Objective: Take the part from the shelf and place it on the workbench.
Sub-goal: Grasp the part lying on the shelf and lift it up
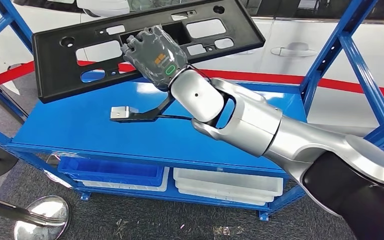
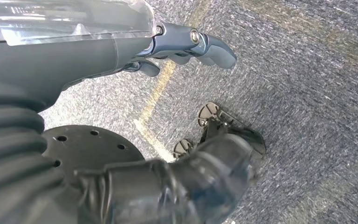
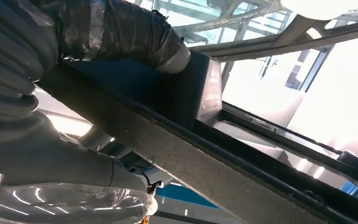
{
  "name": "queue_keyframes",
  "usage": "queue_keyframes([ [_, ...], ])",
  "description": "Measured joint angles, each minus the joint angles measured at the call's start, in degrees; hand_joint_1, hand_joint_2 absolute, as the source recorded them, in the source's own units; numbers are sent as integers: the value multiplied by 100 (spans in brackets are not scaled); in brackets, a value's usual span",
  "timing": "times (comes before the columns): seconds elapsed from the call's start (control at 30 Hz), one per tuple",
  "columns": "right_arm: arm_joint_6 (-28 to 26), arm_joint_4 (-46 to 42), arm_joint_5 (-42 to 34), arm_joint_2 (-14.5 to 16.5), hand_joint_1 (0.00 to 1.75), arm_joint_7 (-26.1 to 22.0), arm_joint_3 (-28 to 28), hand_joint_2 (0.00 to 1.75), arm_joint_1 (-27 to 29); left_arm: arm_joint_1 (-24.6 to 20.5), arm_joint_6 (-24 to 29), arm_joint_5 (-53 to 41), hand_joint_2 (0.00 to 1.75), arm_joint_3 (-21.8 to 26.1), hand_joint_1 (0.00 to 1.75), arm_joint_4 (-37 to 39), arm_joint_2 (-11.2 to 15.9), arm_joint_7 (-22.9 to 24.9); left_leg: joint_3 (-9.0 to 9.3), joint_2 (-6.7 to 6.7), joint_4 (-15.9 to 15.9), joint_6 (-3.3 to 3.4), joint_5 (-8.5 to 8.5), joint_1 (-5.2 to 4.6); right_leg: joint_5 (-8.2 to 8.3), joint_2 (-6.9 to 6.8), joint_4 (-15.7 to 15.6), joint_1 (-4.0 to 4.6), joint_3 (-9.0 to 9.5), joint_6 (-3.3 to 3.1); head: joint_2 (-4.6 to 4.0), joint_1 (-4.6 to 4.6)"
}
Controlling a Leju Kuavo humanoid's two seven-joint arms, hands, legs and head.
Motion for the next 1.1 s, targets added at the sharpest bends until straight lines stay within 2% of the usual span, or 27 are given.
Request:
queue_keyframes([
  [1.1,-41,-302,-530,-196,175,-32,-119,175,189,0,-123,107,175,-89,0,0,0,-72,0,0,0,0,0,0,0,0,0,0,0,0,0,-1],
])
